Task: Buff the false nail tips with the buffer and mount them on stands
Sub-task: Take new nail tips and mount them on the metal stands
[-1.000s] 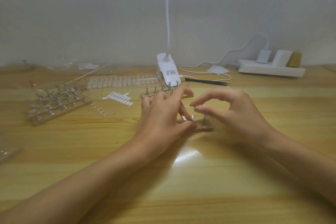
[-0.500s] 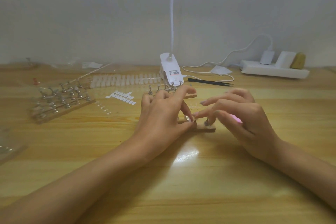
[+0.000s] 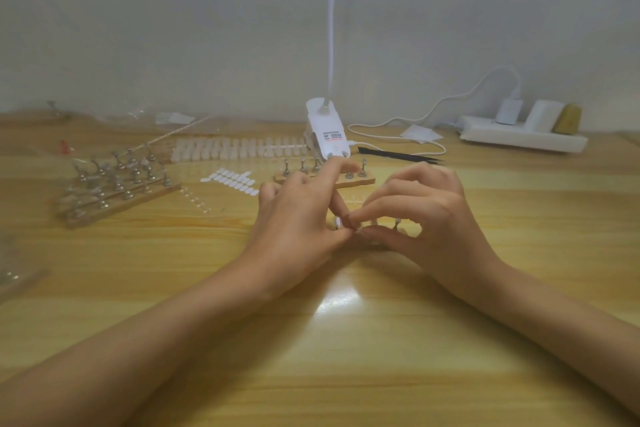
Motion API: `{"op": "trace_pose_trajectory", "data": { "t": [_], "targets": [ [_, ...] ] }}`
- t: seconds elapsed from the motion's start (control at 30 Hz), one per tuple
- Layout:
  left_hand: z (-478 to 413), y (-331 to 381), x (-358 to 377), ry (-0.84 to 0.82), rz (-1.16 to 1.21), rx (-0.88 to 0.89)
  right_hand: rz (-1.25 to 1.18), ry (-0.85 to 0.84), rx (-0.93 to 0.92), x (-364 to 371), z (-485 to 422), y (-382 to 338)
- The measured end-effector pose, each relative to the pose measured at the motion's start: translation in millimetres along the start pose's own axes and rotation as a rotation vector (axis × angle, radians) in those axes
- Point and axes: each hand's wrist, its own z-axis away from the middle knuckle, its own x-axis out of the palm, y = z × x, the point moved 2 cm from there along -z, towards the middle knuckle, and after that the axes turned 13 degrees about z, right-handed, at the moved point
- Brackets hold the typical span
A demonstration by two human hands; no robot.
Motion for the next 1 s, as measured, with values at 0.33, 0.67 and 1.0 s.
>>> {"op": "trace_pose_trajectory", "data": {
  "t": [0.33,0.67,1.0],
  "targets": [
    [-2.0,-0.8,-0.2,-0.025,0.058,-0.035,0.034,0.031,0.082,1.7,3.1,-1.1],
    [-4.2,-4.0,-0.4,-0.042,0.065,-0.040,-0.146,-0.027,0.177,2.3,3.3,-1.1],
    [-5.5,-5.0,0.0,-0.050,0.061,-0.035,0.016,0.072,0.107,0.8,8.4,-6.0]
  ]
}}
